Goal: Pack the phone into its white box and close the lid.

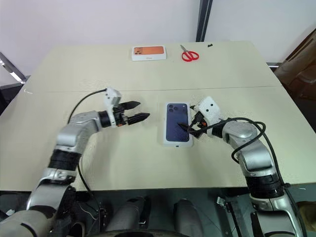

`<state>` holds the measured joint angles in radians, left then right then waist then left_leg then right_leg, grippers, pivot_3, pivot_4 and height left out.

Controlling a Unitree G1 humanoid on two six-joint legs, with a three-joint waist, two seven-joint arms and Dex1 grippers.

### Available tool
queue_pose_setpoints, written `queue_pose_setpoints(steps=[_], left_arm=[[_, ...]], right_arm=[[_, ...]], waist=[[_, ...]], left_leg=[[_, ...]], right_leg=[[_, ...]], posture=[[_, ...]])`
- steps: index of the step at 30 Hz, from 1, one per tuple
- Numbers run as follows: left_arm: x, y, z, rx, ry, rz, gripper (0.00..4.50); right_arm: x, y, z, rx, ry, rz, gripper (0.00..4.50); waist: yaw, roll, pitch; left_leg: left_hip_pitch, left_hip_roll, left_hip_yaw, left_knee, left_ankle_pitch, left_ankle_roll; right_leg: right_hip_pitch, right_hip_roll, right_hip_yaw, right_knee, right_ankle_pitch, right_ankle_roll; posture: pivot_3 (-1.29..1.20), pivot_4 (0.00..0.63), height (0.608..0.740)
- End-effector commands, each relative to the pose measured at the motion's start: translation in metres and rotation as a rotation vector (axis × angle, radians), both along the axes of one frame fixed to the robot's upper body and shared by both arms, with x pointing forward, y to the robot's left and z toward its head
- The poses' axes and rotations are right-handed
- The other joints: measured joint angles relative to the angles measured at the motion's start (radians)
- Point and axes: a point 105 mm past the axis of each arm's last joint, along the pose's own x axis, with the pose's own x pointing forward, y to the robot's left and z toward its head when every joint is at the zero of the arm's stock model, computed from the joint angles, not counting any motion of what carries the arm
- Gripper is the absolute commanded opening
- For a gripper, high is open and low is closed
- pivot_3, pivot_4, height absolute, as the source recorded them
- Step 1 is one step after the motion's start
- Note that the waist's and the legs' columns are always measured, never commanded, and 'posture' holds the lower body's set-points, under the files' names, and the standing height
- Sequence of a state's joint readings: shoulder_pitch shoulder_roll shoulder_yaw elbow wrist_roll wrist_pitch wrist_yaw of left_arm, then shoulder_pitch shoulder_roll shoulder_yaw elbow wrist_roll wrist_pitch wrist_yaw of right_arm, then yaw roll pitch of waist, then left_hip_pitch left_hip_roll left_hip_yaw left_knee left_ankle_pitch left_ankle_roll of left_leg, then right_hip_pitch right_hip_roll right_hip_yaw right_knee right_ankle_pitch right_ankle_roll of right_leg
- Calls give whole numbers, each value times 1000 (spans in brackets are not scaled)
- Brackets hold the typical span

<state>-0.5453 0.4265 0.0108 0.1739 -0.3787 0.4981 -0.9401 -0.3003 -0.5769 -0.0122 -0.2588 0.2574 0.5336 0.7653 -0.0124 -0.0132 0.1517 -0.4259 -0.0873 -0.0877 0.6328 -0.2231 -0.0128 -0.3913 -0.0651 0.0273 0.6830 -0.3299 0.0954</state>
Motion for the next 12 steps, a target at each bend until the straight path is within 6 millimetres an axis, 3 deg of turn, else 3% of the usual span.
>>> queue_pose_setpoints(steps=[1,12], left_arm=[[-14,19,8,21,-63,26,4500],[-55,80,-5,73,-52,125,4500]], right_arm=[[-9,-14,19,35,-70,-12,4466],[-37,-67,5,-81,-9,-50,4466]], waist=[[0,0,0],[2,1,0]], left_leg=[[0,0,0,0,0,0],[0,0,0,-1,-3,5]], right_leg=[[0,0,0,0,0,0],[1,-1,0,-1,0,0]], posture=[[0,150,734],[0,150,734]])
